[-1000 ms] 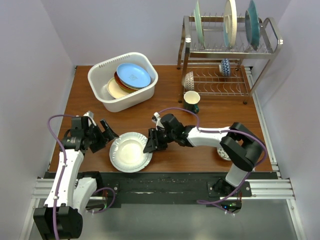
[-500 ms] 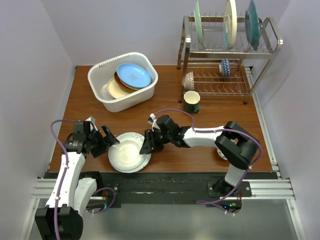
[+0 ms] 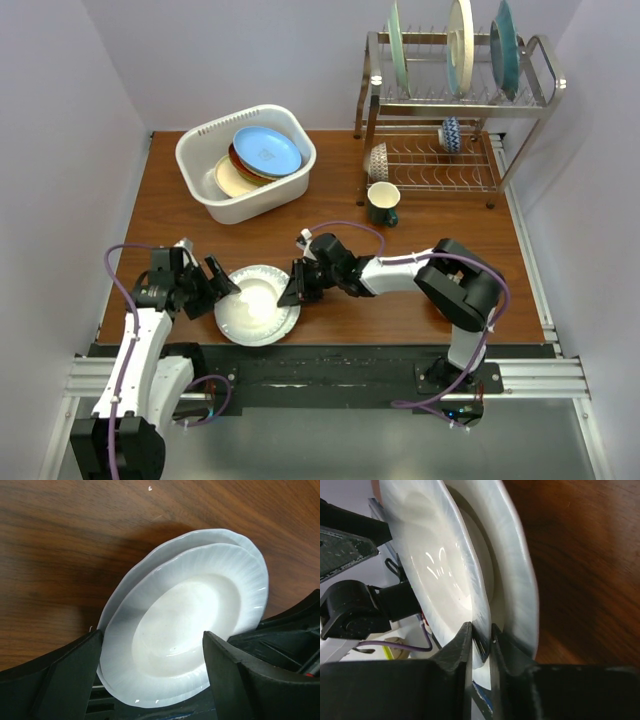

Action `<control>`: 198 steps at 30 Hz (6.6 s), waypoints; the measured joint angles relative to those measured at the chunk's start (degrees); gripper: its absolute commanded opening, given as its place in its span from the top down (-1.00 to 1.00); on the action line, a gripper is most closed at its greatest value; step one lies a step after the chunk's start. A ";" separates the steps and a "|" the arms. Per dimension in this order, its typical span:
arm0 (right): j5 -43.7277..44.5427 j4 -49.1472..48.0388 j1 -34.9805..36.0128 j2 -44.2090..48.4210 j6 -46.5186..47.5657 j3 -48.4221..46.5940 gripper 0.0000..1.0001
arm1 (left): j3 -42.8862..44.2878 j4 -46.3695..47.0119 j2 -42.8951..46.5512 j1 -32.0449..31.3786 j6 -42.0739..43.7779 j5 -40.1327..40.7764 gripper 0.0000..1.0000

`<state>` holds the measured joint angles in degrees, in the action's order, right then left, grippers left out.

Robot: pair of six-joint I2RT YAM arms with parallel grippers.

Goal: Place the plates into the plastic bin on the countertop
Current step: Pick up the plate from the corner of the board, then place the plate in the plastic bin.

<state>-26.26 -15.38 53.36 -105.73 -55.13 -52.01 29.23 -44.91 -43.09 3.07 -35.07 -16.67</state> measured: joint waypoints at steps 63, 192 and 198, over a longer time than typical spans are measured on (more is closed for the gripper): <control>7.78 21.59 -23.37 40.19 3.98 17.33 1.00 | -5.53 8.46 -10.27 -7.58 -3.06 -4.59 0.65; -3.30 11.43 -30.95 34.42 4.90 25.05 0.99 | 59.30 39.60 -59.49 0.28 -19.43 -14.51 1.00; -3.32 11.34 -30.95 34.42 5.01 25.14 0.98 | 59.17 43.23 -62.73 0.37 -20.92 -14.47 1.00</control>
<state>-29.58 -4.03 22.41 -71.31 -50.13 -26.87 88.40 -1.67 -105.82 3.44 -55.99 -31.14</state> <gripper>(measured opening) 0.051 0.039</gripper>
